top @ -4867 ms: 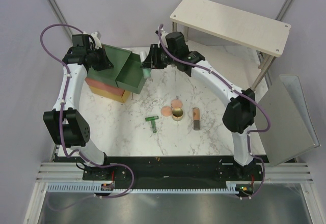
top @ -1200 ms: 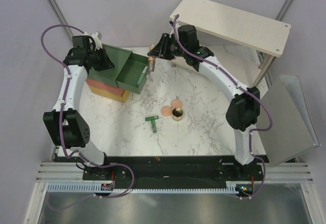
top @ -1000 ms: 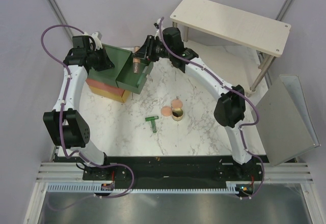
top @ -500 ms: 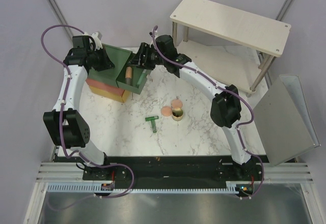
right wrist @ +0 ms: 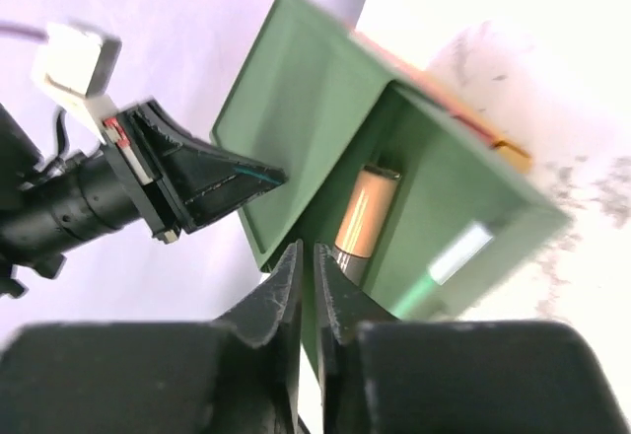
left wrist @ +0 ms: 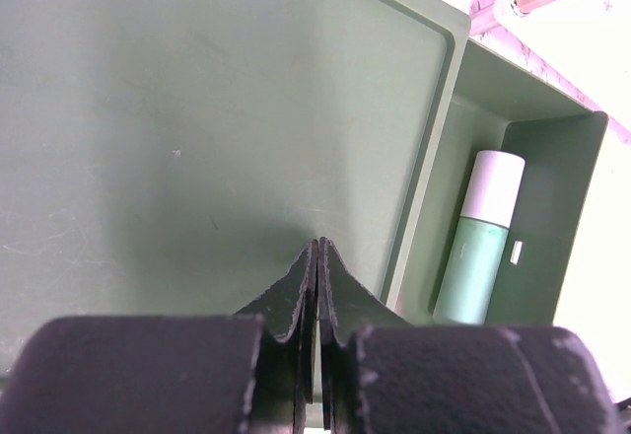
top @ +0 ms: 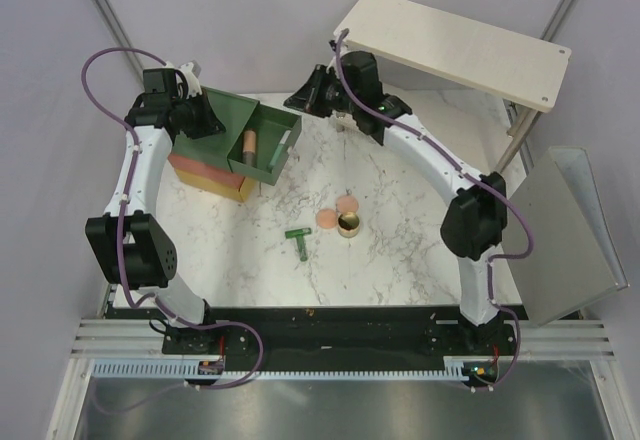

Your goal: Organize the makeup

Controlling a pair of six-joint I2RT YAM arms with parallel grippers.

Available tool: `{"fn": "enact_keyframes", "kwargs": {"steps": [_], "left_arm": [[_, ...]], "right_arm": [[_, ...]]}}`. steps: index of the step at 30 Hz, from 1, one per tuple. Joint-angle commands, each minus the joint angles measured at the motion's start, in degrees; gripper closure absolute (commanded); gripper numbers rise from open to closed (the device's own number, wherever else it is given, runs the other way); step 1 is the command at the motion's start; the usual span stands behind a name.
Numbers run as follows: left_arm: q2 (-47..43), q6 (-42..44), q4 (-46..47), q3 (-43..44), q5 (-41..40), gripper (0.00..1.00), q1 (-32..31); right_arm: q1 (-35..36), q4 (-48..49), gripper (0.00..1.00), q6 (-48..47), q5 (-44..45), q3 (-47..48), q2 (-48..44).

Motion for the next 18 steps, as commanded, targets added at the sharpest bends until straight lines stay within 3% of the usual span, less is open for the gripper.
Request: {"fn": "enact_keyframes", "kwargs": {"steps": [1, 6, 9, 18], "left_arm": [[4.72, 2.73, -10.35, -2.53, -3.84, 0.94, -0.14], [4.54, 2.9, -10.44, -2.97, -3.93, 0.94, -0.06], [4.28, 3.08, -10.44, -3.49, -4.1, 0.94, -0.14], [4.01, 3.26, -10.53, -4.02, -4.02, 0.94, -0.14]], "right_arm": [[-4.39, 2.68, 0.91, -0.35, -0.53, -8.6, -7.72], [-5.63, 2.87, 1.0, 0.17, -4.39, -19.05, -10.01], [-5.45, 3.04, 1.0, 0.79, -5.8, -22.75, -10.01], [-4.66, 2.95, 1.0, 1.23, -8.7, -22.51, -6.24]]}}
